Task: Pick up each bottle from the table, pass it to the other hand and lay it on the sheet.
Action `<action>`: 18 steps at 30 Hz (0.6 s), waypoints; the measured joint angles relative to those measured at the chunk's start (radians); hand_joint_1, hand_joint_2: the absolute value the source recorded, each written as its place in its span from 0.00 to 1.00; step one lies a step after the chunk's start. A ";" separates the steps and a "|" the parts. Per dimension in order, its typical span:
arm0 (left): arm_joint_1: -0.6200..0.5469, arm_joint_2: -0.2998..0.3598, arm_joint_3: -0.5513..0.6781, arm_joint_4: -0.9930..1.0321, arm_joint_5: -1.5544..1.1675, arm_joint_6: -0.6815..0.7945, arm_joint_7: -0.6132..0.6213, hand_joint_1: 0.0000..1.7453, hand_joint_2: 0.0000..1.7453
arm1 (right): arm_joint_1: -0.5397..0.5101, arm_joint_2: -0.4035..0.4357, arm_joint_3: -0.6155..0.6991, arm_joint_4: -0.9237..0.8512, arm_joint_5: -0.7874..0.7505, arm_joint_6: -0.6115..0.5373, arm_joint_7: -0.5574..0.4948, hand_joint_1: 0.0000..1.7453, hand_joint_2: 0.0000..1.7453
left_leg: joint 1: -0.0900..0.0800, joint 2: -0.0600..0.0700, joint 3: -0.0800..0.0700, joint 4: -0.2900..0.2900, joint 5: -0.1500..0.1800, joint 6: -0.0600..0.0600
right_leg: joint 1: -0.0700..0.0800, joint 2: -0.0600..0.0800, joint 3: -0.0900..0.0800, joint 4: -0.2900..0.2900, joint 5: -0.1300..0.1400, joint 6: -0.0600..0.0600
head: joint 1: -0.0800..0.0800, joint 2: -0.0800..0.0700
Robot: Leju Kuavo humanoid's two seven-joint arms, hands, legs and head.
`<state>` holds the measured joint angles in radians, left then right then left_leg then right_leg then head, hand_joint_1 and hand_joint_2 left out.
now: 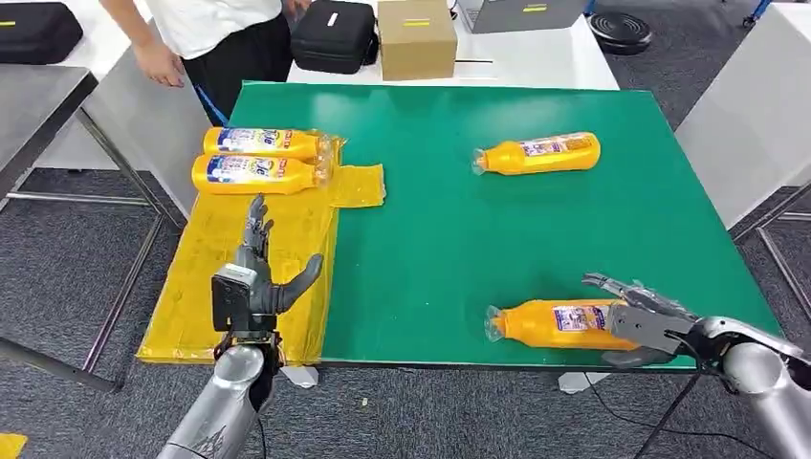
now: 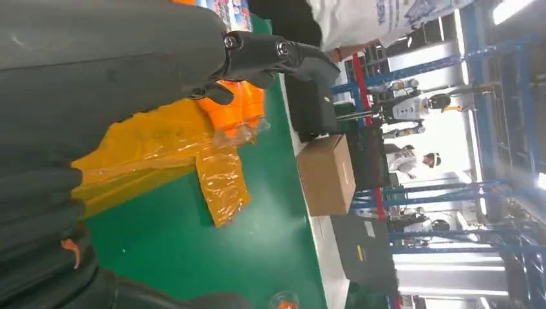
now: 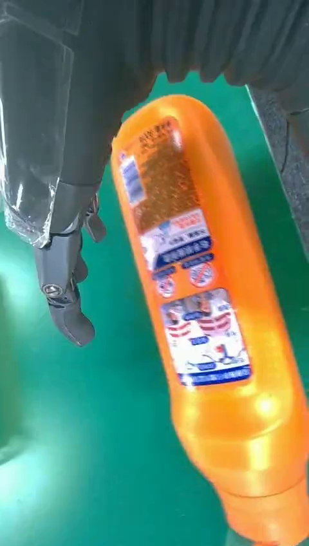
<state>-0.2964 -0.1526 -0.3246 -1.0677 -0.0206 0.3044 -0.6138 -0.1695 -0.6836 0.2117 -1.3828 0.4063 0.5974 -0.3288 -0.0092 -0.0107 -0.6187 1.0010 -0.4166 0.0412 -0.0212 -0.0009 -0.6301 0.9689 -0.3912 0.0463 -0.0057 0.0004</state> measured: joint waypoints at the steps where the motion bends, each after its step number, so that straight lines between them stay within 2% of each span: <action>1: 0.000 0.002 -0.001 0.002 0.000 0.000 -0.002 0.00 1.00 | 0.004 0.000 0.003 0.001 0.003 -0.004 0.000 0.00 1.00 | 0.000 0.000 0.000 0.000 0.000 0.000 | 0.000 0.000 0.000 0.000 0.000 0.000 | 0.000 0.000; 11: 0.007 0.007 -0.006 0.010 0.003 0.015 -0.014 0.00 1.00 | 0.005 0.002 0.013 0.030 0.026 -0.031 -0.012 0.00 1.00 | 0.000 0.000 -0.001 0.000 0.000 0.000 | 0.000 0.000 0.000 0.000 0.000 0.000 | 0.000 0.000; 18: 0.016 0.011 -0.006 0.010 0.002 0.017 -0.018 0.00 1.00 | -0.021 0.039 0.031 0.086 0.096 -0.103 -0.025 0.00 1.00 | 0.000 0.000 0.000 0.000 0.000 0.000 | 0.000 0.000 0.000 0.000 0.000 0.000 | 0.000 0.000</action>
<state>-0.2802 -0.1419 -0.3311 -1.0582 -0.0183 0.3216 -0.6313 -0.1900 -0.6443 0.2430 -1.2966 0.5020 0.4944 -0.3536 -0.0089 -0.0105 -0.6192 1.0009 -0.4165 0.0411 -0.0211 -0.0008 -0.6300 0.9690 -0.3911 0.0463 -0.0057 0.0004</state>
